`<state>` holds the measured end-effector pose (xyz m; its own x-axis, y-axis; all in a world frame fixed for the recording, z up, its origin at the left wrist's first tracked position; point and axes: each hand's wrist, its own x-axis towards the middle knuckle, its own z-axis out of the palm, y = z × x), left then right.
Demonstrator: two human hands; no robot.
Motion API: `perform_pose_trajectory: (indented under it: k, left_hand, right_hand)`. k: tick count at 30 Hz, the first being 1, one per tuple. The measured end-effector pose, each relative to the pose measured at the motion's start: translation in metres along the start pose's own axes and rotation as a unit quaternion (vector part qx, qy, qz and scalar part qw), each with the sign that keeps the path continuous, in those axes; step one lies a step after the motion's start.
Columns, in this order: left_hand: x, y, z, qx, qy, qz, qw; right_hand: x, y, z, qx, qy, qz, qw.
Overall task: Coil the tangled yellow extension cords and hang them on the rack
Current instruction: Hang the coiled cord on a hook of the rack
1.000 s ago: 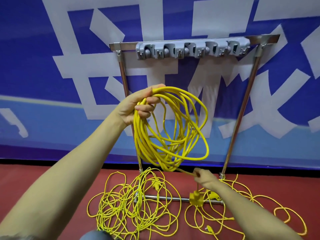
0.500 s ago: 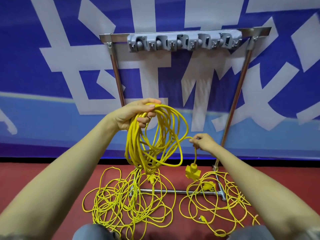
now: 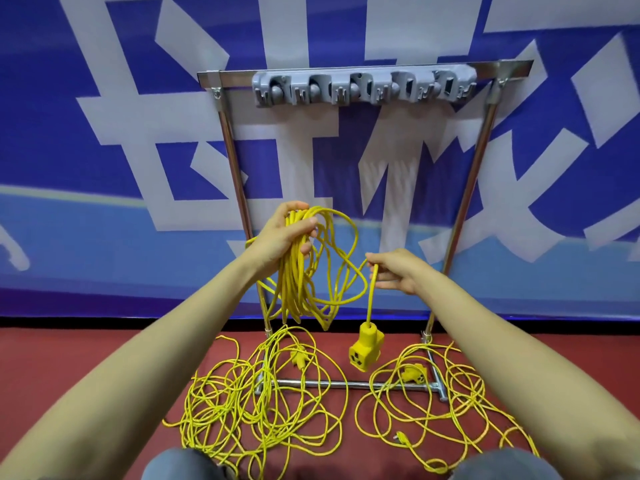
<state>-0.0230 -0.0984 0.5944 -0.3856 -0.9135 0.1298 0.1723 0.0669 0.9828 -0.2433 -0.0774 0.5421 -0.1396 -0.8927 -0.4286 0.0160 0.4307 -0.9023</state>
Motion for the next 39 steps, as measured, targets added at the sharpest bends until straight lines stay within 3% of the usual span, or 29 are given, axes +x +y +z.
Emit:
perform_pose_trajectory:
  k: [3, 7, 12, 17, 22, 28, 35, 39]
  left_hand:
    - [-0.003, -0.01, 0.007, 0.007, 0.033, 0.014, 0.999]
    - [-0.001, -0.006, 0.0, -0.161, 0.119, 0.049, 0.978]
    - [0.002, 0.009, -0.009, -0.26, 0.134, 0.066, 0.954]
    - [-0.006, 0.013, -0.007, -0.116, 0.087, 0.028, 0.989]
    - [-0.018, -0.02, 0.002, 0.018, 0.087, 0.029, 0.996]
    - [-0.028, -0.045, 0.02, 0.024, 0.054, 0.008, 0.998]
    - [-0.033, -0.05, 0.022, 0.036, 0.001, -0.005, 0.999]
    - [-0.041, -0.057, 0.023, 0.074, -0.047, 0.003, 0.996]
  right_hand:
    - [-0.004, -0.006, 0.009, 0.065, -0.031, 0.009, 0.997]
    - [-0.006, -0.006, 0.001, 0.08, -0.008, 0.008, 0.997]
    - [0.001, 0.023, -0.015, -0.046, 0.029, 0.057, 0.997]
    - [0.007, 0.055, -0.016, -0.094, 0.065, 0.053, 0.992]
    - [0.005, 0.046, -0.008, -0.058, 0.052, 0.003, 0.997]
    - [-0.009, 0.028, 0.002, -0.097, 0.008, -0.017, 0.995]
    - [-0.029, 0.018, 0.021, 0.108, -0.093, 0.075, 0.987]
    - [-0.045, 0.002, 0.024, 0.219, -0.087, 0.041, 0.971]
